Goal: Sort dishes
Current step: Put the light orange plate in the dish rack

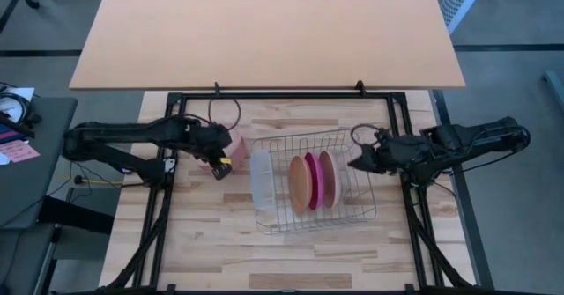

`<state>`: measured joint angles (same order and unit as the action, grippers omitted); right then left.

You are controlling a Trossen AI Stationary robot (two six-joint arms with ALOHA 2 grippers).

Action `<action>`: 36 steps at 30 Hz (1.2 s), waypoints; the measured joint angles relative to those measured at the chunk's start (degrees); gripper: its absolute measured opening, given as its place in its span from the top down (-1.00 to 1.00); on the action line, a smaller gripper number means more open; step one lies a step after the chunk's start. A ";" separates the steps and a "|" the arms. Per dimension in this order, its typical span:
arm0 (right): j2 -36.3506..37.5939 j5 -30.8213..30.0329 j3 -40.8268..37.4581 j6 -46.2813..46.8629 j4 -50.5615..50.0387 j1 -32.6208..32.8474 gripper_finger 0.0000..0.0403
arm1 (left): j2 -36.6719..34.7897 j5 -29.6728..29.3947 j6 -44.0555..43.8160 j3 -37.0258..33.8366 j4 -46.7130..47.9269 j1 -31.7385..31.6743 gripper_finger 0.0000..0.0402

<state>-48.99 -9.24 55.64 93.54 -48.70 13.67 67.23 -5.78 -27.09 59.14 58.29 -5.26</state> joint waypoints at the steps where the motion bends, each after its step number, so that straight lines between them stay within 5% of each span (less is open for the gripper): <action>1: 0.00 -1.87 0.00 1.01 2.11 0.00 -0.09 | -0.72 -0.45 -0.83 0.84 0.49 0.00 1.00; 6: 0.00 -9.84 0.00 2.11 13.84 -2.13 -0.09 | -3.71 -3.78 -5.09 6.72 2.67 0.00 1.00; 12: 0.00 -10.20 0.00 -1.42 25.82 -7.19 -0.09 | -4.14 -7.42 -3.96 17.67 2.26 0.01 1.00; 19: 0.00 -8.59 0.00 -5.37 37.81 -12.43 -0.24 | 3.94 -7.78 6.01 33.35 2.27 0.27 1.00; 29: -0.16 -6.35 3.09 -8.28 36.25 -19.37 -0.66 | 20.10 -7.71 21.28 55.40 2.79 1.81 1.00; 36: -1.95 0.01 5.47 -8.53 35.25 -24.76 -0.74 | 29.39 -7.54 29.16 65.59 2.78 3.55 1.00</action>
<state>-50.94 -9.23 61.11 85.01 -13.44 -11.09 96.62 -13.32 2.07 124.74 61.06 -1.71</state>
